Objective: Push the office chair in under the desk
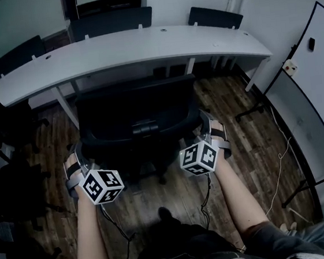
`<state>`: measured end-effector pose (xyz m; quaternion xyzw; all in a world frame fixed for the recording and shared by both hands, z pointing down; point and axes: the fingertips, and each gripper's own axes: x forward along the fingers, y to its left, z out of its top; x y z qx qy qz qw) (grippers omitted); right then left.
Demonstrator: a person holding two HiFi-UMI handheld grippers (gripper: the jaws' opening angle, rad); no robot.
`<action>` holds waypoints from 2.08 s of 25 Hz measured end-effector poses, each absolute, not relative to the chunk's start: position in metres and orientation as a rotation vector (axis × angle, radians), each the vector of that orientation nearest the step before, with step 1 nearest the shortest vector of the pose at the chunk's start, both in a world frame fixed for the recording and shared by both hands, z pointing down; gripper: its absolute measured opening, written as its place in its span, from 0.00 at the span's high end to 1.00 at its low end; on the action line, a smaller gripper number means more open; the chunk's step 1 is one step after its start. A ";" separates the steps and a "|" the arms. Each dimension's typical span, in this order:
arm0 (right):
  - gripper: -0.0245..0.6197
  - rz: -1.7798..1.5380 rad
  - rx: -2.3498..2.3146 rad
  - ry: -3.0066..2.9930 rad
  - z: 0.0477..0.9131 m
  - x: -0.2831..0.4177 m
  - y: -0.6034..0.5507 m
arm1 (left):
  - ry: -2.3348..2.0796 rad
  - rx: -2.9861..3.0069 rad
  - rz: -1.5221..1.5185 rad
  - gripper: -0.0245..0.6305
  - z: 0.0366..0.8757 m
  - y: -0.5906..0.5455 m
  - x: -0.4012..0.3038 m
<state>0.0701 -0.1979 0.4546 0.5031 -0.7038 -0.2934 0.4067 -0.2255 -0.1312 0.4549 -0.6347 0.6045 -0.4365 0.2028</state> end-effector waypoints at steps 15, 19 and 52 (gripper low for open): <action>0.48 -0.756 1.247 -1.807 0.444 0.070 -0.324 | 1.730 -1.749 -1.222 0.50 0.446 -0.256 -0.224; 0.48 -0.764 1.233 -1.814 0.443 0.069 -0.363 | 1.722 -1.761 -1.234 0.50 0.446 -0.295 -0.224; 0.48 -0.693 1.232 -1.766 0.449 0.022 -0.637 | 1.654 -1.798 -1.206 0.51 0.447 -0.567 -0.272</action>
